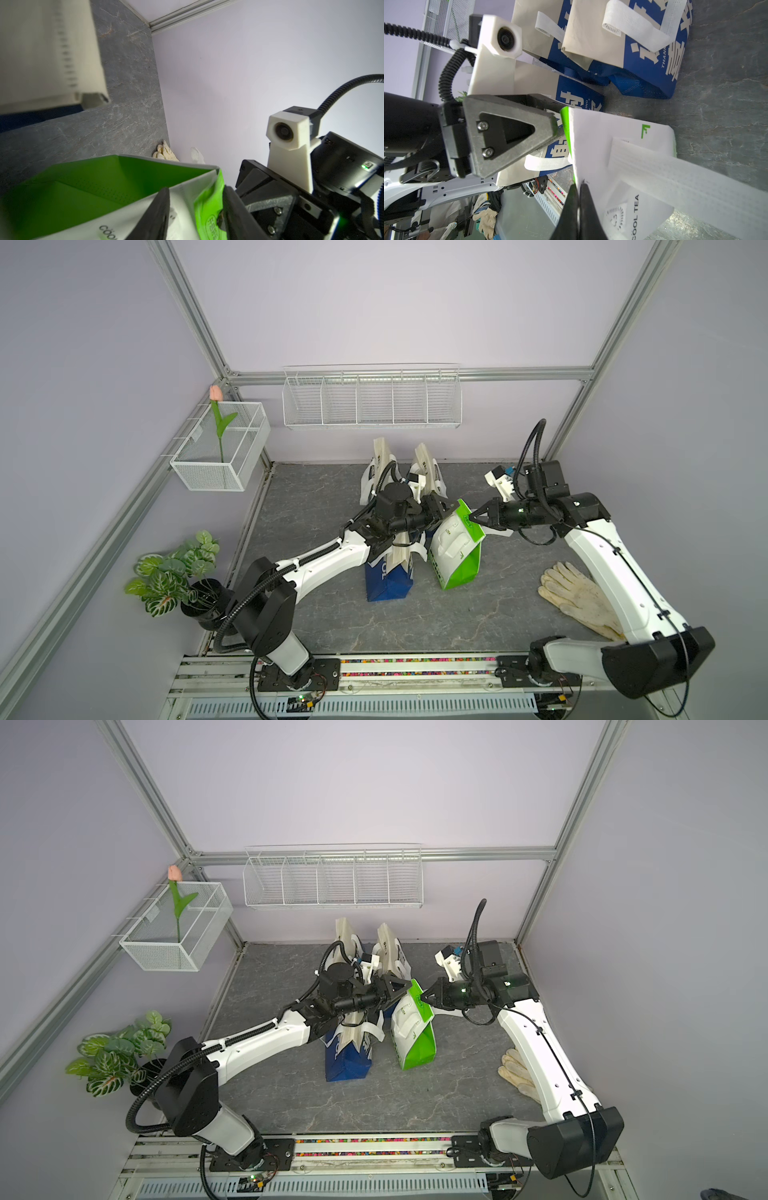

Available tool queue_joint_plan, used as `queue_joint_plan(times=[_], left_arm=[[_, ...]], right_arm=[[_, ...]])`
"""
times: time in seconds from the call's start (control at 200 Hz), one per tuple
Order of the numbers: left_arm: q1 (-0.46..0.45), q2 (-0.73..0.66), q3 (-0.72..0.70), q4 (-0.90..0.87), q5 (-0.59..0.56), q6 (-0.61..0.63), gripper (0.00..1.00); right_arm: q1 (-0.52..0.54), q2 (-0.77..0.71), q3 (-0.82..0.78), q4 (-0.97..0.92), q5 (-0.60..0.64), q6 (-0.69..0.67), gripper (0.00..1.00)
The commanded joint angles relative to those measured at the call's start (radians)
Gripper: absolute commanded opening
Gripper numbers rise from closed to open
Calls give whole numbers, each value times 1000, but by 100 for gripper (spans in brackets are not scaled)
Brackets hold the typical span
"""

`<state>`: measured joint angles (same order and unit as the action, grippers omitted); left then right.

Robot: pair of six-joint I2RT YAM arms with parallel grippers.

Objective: Open the takeout bag
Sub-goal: Open the takeout bag at the center of the board.

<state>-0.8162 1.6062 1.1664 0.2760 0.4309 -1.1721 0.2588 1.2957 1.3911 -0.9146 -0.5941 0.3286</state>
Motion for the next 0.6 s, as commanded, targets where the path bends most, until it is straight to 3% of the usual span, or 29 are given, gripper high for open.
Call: queue_joint_plan(times=[0.0,0.365,0.595], left_arm=[[3,-7,5,54,-1,-18,43],[1,12,-7,103,20,-41,32],[-25,22,-17,114,40,-45,31]], right_arm=[[14,-36,-12,62,-61,-1,7],[23,-24,-8,63,-50,3,7],[23,-22,-4,65,-45,6,7]])
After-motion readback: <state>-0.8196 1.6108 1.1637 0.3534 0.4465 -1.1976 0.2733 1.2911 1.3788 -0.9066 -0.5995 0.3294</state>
